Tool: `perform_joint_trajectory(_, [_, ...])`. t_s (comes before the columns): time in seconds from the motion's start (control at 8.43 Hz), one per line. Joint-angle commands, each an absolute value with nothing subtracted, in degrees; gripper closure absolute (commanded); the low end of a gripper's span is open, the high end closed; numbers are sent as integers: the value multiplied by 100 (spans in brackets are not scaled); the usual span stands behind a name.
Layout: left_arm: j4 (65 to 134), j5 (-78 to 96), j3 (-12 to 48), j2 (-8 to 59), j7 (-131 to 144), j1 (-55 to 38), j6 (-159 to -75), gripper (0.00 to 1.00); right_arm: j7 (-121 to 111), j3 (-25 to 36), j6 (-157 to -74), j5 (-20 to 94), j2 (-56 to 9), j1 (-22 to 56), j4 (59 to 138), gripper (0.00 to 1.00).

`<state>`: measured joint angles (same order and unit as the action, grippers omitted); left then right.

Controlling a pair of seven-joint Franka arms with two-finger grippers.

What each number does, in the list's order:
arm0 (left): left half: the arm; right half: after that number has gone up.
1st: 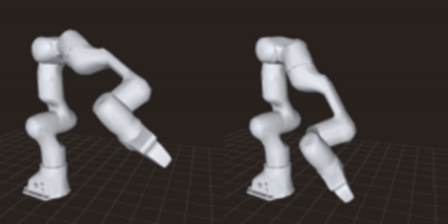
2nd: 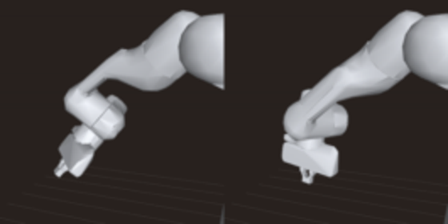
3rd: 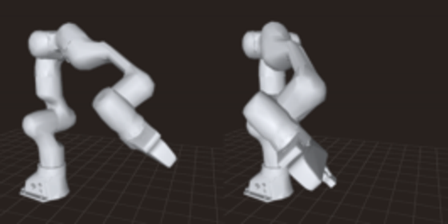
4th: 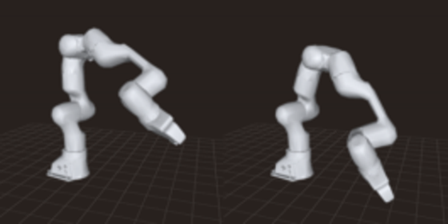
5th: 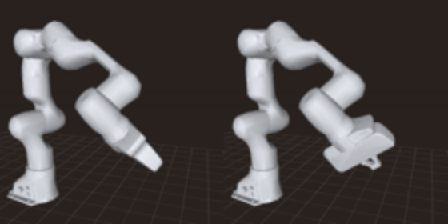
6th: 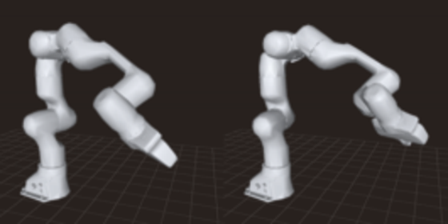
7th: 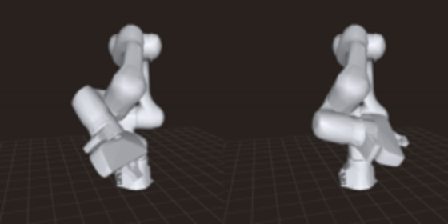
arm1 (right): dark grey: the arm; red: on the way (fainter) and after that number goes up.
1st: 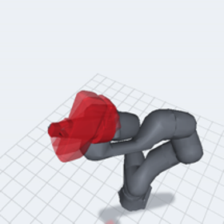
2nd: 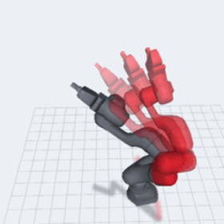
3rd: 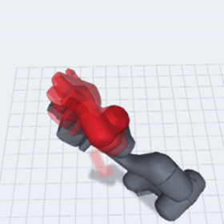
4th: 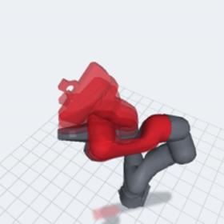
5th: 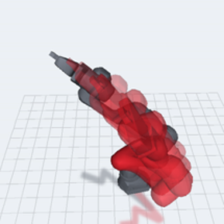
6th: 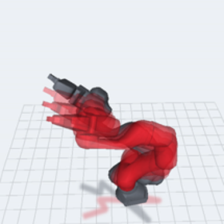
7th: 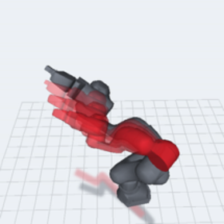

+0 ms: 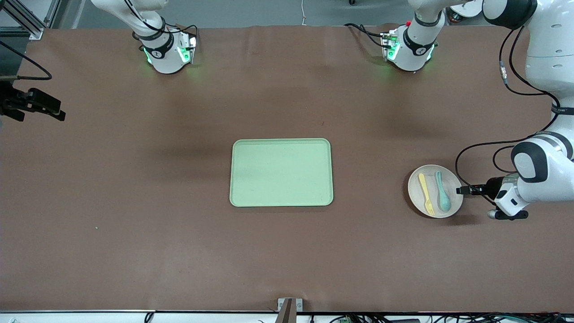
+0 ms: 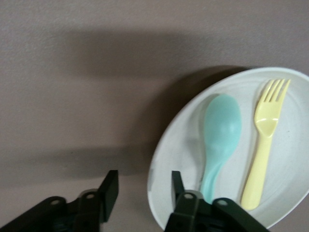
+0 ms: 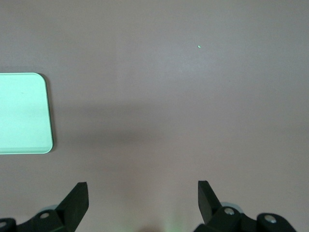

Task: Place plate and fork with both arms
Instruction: 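Lower the left gripper and grasp the white plate's rim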

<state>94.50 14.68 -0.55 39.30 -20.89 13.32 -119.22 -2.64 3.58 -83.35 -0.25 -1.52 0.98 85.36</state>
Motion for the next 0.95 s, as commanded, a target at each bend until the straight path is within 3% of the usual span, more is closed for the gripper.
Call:
perform_joint_trajectory(0.0, [9571, 1669, 0, 3902, -2294, 1389, -12023, 68, -299, 352, -8350, -62, -88, 88, 8640, 0])
perform_joint_trajectory(0.83, [9580, 1793, 35, 3955, -2294, 1327, -12111, 98, -290, 352, -8358, -62, -88, 105, 8701, 0])
